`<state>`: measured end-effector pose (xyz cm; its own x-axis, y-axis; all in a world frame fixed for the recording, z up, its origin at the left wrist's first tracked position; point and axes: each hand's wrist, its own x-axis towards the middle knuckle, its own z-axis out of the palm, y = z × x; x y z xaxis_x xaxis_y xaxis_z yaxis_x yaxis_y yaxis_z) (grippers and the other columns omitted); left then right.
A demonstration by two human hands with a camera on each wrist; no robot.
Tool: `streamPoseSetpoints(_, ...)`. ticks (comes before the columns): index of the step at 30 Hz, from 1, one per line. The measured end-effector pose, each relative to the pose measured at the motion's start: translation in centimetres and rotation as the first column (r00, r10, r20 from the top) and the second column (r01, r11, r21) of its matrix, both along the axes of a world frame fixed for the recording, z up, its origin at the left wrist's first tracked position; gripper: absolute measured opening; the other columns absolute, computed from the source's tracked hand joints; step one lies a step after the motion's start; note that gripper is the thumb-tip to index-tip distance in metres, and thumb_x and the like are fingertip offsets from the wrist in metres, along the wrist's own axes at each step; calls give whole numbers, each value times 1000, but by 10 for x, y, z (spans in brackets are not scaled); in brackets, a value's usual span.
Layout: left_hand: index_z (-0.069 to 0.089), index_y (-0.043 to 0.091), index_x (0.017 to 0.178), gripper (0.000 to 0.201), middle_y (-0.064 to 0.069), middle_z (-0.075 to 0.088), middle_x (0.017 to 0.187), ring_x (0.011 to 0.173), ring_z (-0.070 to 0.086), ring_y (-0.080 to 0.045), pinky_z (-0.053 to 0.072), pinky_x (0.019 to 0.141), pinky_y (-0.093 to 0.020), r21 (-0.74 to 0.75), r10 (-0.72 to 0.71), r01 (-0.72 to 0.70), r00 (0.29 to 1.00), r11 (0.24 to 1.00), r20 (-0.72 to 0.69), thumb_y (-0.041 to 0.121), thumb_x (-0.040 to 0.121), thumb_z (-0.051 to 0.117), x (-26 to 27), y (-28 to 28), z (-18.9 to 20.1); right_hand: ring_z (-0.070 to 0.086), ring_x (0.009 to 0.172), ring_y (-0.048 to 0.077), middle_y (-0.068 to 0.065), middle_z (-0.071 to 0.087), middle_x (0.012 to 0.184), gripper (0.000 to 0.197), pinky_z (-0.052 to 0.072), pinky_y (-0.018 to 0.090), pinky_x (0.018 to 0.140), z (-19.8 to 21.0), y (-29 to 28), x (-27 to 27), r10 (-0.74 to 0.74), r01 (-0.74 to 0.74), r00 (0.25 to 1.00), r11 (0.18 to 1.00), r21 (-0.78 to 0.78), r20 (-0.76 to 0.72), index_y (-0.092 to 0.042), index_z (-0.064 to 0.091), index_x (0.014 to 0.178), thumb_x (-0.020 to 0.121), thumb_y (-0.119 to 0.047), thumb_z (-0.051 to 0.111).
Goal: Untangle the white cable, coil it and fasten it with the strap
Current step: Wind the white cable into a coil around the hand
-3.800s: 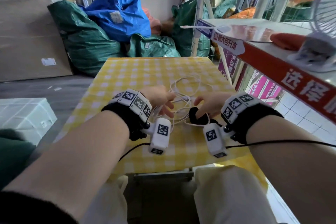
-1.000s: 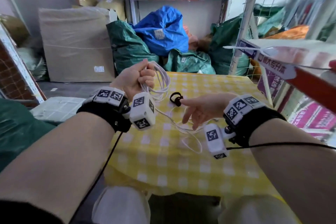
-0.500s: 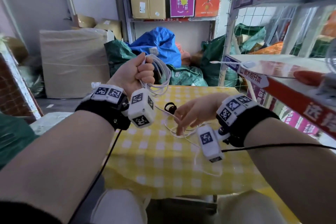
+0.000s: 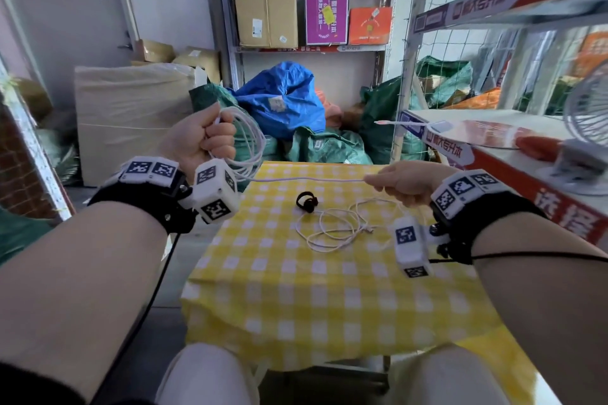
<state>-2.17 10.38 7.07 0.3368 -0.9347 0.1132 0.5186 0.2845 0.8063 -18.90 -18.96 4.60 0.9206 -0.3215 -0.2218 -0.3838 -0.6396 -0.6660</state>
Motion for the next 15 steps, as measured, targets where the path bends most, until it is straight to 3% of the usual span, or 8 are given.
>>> streamPoseSetpoints(2,62,15,66,26,7,23,49,42,15,-3,33,38,-16,76,224,-238,962,968,157,35,82,54,-14,-3,0,33,46,16,1,41,58,36,28,26,46,0,6,4,-51,50,999,985,-167,0,-13,55,71,94,-40,52)
streamPoseSetpoints(3,59,18,63,23,7,19,48,40,12,-3,30,35,-14,99,258,-283,943,954,209,36,78,57,-21,-6,0,35,47,16,2,43,59,33,29,26,47,-1,9,8,-76,80,997,973,-218,26,-13,55,69,94,-34,53)
streamPoseSetpoints(6,50,18,71,22,9,31,43,32,22,-3,29,36,-15,195,175,-231,948,953,266,36,85,48,-35,-19,-2,34,55,7,-2,39,65,33,30,18,53,-3,23,18,-125,148,984,968,-201,124,-20,42,62,95,-16,49)
streamPoseSetpoints(9,44,17,74,24,8,38,46,35,31,-5,32,39,-17,327,74,-205,926,923,370,35,90,38,-51,-35,-5,30,54,4,-4,36,65,37,30,20,50,6,42,25,-175,180,962,984,-5,208,-22,38,63,96,-6,41)
streamPoseSetpoints(10,44,17,73,26,7,40,48,37,31,-7,31,40,-17,354,63,-219,913,909,403,34,92,37,-56,-41,-7,32,49,5,-2,40,63,34,28,18,45,7,45,29,-207,179,944,975,127,256,-18,44,65,96,-5,40)
streamPoseSetpoints(12,44,16,73,32,3,44,53,40,34,-9,31,40,-18,384,84,-272,894,882,439,32,98,33,-62,-52,-13,31,39,9,4,46,61,27,25,17,39,11,60,33,-325,169,892,884,436,314,-10,54,72,96,-5,42)
streamPoseSetpoints(15,45,15,74,35,0,48,63,46,42,-10,36,44,-18,363,174,-341,890,867,421,31,101,30,-63,-64,-22,36,47,10,4,51,68,16,33,16,41,13,81,33,-245,-38,878,822,569,412,-7,61,85,95,-8,49)
